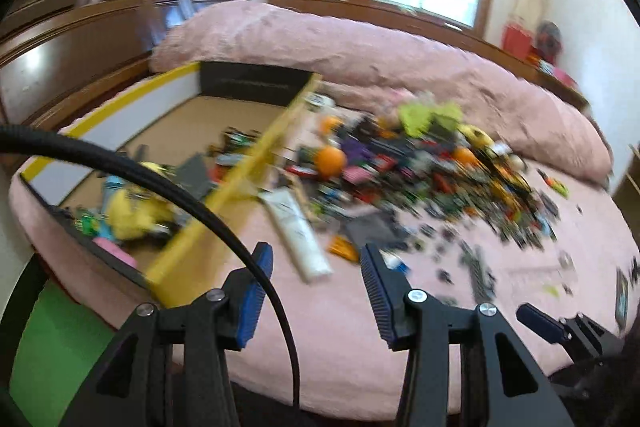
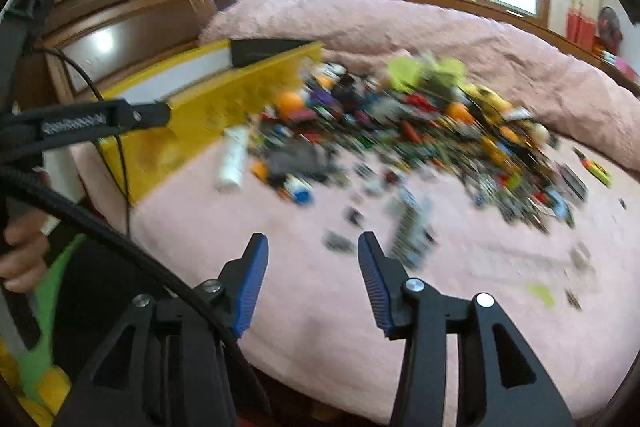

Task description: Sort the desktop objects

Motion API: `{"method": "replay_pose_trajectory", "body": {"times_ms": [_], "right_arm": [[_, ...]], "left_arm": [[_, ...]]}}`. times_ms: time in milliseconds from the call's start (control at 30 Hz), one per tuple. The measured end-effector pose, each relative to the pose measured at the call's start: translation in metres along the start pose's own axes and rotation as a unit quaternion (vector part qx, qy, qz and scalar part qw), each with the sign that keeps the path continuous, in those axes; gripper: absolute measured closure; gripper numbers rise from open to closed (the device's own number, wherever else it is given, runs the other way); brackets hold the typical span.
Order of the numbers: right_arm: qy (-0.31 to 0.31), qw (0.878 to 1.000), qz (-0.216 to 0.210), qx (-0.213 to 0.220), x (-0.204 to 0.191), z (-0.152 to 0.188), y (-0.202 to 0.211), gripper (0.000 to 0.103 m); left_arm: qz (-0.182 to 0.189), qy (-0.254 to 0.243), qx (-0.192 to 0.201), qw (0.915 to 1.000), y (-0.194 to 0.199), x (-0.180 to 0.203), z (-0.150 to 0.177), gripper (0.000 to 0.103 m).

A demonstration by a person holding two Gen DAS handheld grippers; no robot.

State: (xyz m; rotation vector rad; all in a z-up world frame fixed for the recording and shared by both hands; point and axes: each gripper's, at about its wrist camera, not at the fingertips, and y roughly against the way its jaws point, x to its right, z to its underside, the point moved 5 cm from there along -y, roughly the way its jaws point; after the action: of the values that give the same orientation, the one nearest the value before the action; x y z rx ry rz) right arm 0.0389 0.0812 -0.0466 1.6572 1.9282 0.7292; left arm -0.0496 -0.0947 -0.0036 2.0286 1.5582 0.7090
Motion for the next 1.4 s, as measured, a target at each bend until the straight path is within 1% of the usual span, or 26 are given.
{"method": "replay_pose_trajectory", "body": {"times_ms": [67, 200, 367, 467, 567, 667, 833, 967, 1067, 1200, 1233, 1400], "right_arm": [[-0.003, 1.0, 0.023, -0.008, 0.016, 0.016, -0.001, 0.055], [-0.018, 0.999, 0.048, -0.015, 0.041, 0.037, -0.005, 0.055], [-0.053, 0.997, 0.062, -0.014, 0.066, 0.053, -0.012, 0.054], [-0.065, 0.995, 0.068, -0.017, 0.077, 0.059, -0.017, 0.054], [-0.082, 0.994, 0.066, -0.028, 0.084, 0.065, -0.022, 0.054], [-0.094, 0.993, 0.06, -0.027, 0.09, 0.067, -0.02, 0.053], [-0.104, 0.993, 0.056, -0.028, 0.094, 0.069, -0.019, 0.053], [-0.119, 0.991, 0.048, -0.028, 0.097, 0.07, -0.017, 0.053], [-0.129, 0.99, 0.042, -0.029, 0.099, 0.069, -0.017, 0.053], [-0.127, 0.99, 0.044, -0.029, 0.099, 0.069, -0.017, 0.053], [-0.126, 0.991, 0.045, -0.029, 0.099, 0.069, -0.017, 0.053], [-0.124, 0.991, 0.047, -0.029, 0.099, 0.069, -0.018, 0.053]], "left_arm": [[0.019, -0.01, -0.008, 0.9997, -0.005, 0.018, 0.01, 0.056], [0.059, -0.018, -0.032, 0.9976, -0.024, 0.048, 0.034, 0.056], [0.07, -0.032, -0.048, 0.9959, -0.047, 0.073, 0.052, 0.056], [0.083, -0.039, -0.062, 0.9939, -0.06, 0.09, 0.062, 0.056], [0.079, -0.061, -0.06, 0.9932, -0.067, 0.106, 0.067, 0.056], [0.07, -0.079, -0.059, 0.9926, -0.076, 0.117, 0.072, 0.056], [0.058, -0.068, -0.071, 0.9935, -0.095, 0.118, 0.074, 0.056], [0.053, -0.06, -0.068, 0.9944, -0.098, 0.116, 0.072, 0.056], [0.045, -0.066, -0.061, 0.995, -0.098, 0.119, 0.072, 0.056], [0.041, -0.074, -0.052, 0.995, -0.097, 0.121, 0.073, 0.056], [0.042, -0.074, -0.05, 0.9951, -0.097, 0.12, 0.073, 0.057], [0.039, -0.071, -0.047, 0.9956, -0.096, 0.115, 0.072, 0.07]]}}
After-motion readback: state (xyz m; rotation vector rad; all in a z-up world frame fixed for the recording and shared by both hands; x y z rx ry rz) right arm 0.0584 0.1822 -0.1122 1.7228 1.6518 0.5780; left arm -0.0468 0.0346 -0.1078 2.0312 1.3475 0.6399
